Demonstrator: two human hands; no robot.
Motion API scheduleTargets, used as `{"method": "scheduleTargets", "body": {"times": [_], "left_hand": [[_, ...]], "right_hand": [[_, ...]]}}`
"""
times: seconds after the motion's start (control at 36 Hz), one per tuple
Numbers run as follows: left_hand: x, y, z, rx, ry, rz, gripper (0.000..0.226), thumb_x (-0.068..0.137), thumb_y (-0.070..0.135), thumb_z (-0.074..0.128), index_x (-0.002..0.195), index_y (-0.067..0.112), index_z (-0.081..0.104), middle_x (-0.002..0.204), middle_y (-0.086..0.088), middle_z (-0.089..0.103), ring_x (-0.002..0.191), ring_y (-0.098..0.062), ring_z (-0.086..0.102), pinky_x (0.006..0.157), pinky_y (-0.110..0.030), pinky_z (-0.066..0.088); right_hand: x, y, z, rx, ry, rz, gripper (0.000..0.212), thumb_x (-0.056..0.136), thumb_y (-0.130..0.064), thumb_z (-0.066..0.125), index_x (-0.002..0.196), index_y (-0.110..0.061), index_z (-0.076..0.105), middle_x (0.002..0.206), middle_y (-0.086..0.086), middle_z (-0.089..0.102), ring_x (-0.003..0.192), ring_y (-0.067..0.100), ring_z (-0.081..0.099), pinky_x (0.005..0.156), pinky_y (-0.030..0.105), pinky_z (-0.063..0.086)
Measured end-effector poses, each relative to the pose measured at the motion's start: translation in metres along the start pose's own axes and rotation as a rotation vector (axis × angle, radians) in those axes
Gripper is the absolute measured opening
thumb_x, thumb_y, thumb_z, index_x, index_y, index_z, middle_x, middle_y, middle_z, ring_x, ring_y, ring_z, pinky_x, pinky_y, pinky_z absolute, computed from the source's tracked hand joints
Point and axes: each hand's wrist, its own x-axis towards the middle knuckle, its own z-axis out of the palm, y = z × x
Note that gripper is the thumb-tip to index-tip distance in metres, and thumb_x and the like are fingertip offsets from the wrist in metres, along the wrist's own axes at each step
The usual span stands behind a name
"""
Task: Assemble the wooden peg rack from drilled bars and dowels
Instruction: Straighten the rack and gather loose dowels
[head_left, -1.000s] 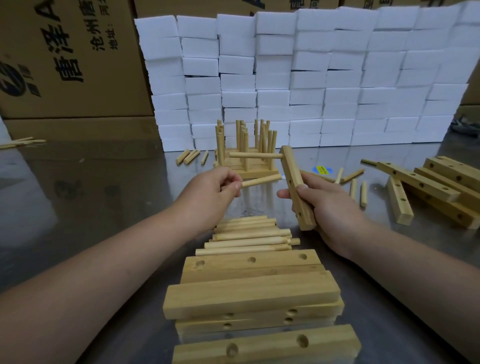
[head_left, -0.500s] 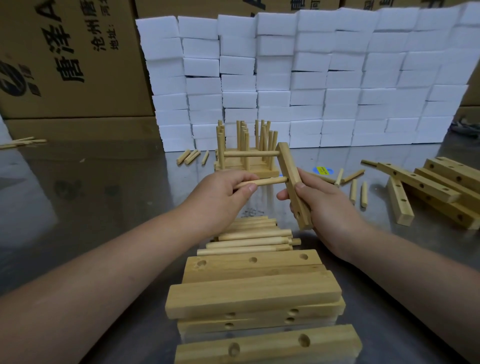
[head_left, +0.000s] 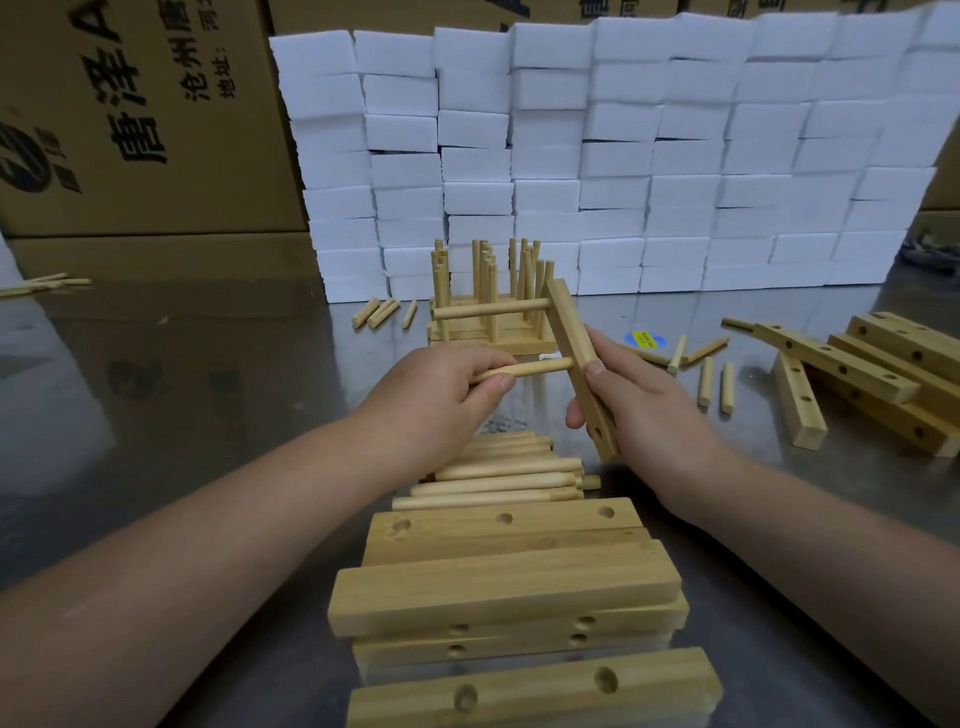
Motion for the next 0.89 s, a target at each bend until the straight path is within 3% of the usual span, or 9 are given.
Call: {"method": "scheduleTargets", "body": {"times": [0.11,0.22,0.36,0.47,0.58,0.69,0.75,0.83,0.89], "left_hand": [[0.0003,-0.0010,-0.0017,0.106,0.002,0.058,0.026,0.095,0.031,0.044,0.104,0.018,0.065,0.083,0.003,0.062,0.077,-0.007,0.052,0.073,-0.027,0.045],[-0.0006,0.0004,-0.0047,0.178,0.008,0.093,0.029,0.096,0.032,0.041,0.108,0.018,0.064,0.095,-0.002,0.066,0.087,-0.015,0.056,0.077,-0.037,0.048],[-0.0009,0.0007,-0.0055,0.238,0.031,0.121,0.031,0.096,0.033,0.039,0.114,0.022,0.062,0.095,0.002,0.064,0.085,-0.011,0.053,0.069,-0.019,0.040],[-0.0026,0.0042,-0.0086,0.282,0.052,0.163,0.034,0.096,0.033,0.037,0.114,0.019,0.062,0.099,-0.002,0.066,0.092,-0.017,0.057,0.077,-0.035,0.046],[-0.0029,0.0057,-0.0101,0.286,0.066,0.167,0.034,0.096,0.034,0.036,0.113,0.019,0.062,0.093,-0.001,0.065,0.086,-0.016,0.056,0.073,-0.032,0.045],[-0.0031,0.0039,-0.0081,0.203,0.038,0.104,0.029,0.096,0.033,0.039,0.102,0.020,0.064,0.070,0.008,0.055,0.068,-0.002,0.049,0.052,-0.015,0.032],[-0.0021,0.0042,-0.0073,0.148,0.018,0.060,0.028,0.096,0.033,0.040,0.096,0.020,0.065,0.062,0.010,0.051,0.063,0.004,0.048,0.048,-0.015,0.029],[-0.0015,0.0056,-0.0081,0.067,-0.029,-0.002,0.023,0.096,0.033,0.041,0.089,0.028,0.063,0.072,0.007,0.059,0.069,0.001,0.053,0.058,-0.021,0.040],[-0.0013,0.0065,-0.0089,-0.005,-0.053,-0.040,0.022,0.096,0.032,0.042,0.083,0.034,0.060,0.081,0.001,0.064,0.079,-0.011,0.058,0.068,-0.026,0.046]], "right_hand": [[-0.0007,-0.0007,-0.0008,0.010,0.011,-0.033,0.049,0.100,-0.029,0.032,0.090,-0.075,0.045,0.057,-0.008,0.060,0.055,-0.003,0.050,0.049,0.007,0.039],[-0.0014,-0.0004,0.0001,-0.013,0.007,-0.055,0.049,0.100,-0.030,0.031,0.091,-0.077,0.042,0.057,-0.008,0.060,0.053,-0.002,0.050,0.047,0.008,0.039],[-0.0012,-0.0005,-0.0005,-0.045,-0.008,-0.079,0.043,0.100,-0.028,0.031,0.104,-0.070,0.041,0.056,-0.009,0.057,0.051,-0.004,0.049,0.045,0.007,0.037],[-0.0013,-0.0002,-0.0022,-0.044,-0.027,-0.078,0.040,0.100,-0.027,0.032,0.120,-0.060,0.044,0.055,-0.008,0.057,0.052,-0.002,0.048,0.046,0.008,0.038],[-0.0013,-0.0014,-0.0027,-0.040,-0.027,-0.105,0.041,0.099,-0.026,0.032,0.113,-0.063,0.043,0.055,-0.007,0.056,0.053,-0.001,0.048,0.048,0.008,0.040],[-0.0019,-0.0021,-0.0024,-0.054,-0.018,-0.125,0.042,0.100,-0.025,0.032,0.109,-0.065,0.042,0.054,-0.008,0.055,0.053,-0.003,0.049,0.048,0.005,0.038],[-0.0023,-0.0023,-0.0025,-0.061,-0.009,-0.130,0.042,0.099,-0.025,0.032,0.108,-0.065,0.042,0.053,-0.008,0.055,0.053,-0.003,0.049,0.047,0.005,0.038],[-0.0034,-0.0025,-0.0030,-0.072,-0.007,-0.133,0.041,0.099,-0.025,0.032,0.112,-0.063,0.041,0.057,-0.006,0.055,0.052,-0.003,0.049,0.047,0.005,0.037],[-0.0038,-0.0025,-0.0030,-0.087,-0.011,-0.143,0.042,0.099,-0.025,0.032,0.110,-0.065,0.039,0.056,-0.007,0.055,0.052,-0.004,0.049,0.047,0.005,0.037]]}}
